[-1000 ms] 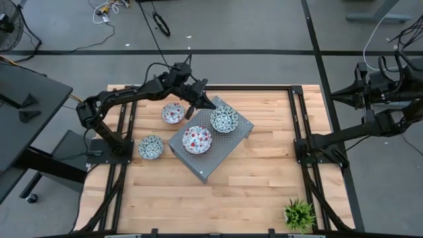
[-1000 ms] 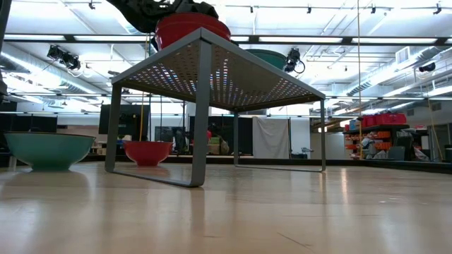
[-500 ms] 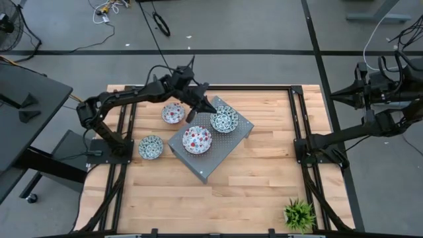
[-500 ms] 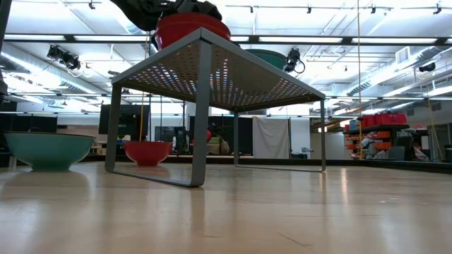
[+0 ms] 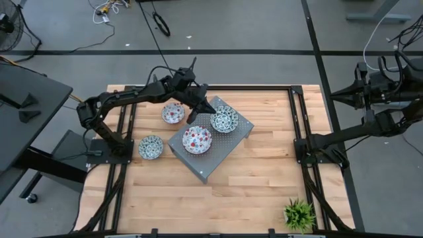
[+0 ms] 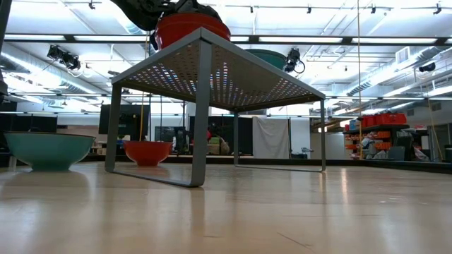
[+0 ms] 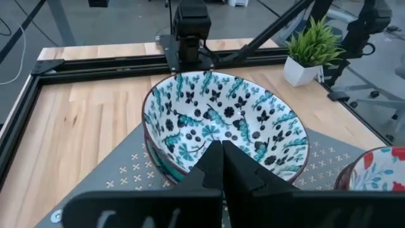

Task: Pick & Place Mini bowls
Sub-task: Stack the bottom blue patterned bowl on top of the blue patterned bowl on the shelf

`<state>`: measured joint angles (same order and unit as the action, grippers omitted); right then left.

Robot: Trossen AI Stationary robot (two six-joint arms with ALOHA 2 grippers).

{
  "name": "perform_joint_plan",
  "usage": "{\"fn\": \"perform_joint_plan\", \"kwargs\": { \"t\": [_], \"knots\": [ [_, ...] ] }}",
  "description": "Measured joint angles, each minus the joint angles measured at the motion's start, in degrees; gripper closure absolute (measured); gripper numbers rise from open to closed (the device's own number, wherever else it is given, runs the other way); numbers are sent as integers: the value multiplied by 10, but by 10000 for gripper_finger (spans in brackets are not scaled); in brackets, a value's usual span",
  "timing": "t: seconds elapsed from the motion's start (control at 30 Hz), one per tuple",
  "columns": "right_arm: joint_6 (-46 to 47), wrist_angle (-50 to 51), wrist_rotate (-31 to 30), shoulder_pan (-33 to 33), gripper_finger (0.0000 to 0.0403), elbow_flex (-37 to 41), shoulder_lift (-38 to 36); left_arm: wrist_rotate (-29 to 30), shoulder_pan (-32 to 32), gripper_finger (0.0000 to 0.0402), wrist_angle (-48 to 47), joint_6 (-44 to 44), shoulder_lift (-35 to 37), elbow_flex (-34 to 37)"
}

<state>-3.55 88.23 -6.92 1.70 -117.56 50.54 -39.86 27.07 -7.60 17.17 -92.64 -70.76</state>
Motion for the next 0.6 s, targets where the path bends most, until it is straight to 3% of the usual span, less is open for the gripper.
{"fn": "perform_joint_plan", "kwargs": {
  "t": [0.6],
  "knots": [
    [0, 0, 0, 0, 376, 0, 0, 38, 0, 401, -11, 1, 0, 0]
  ]
}}
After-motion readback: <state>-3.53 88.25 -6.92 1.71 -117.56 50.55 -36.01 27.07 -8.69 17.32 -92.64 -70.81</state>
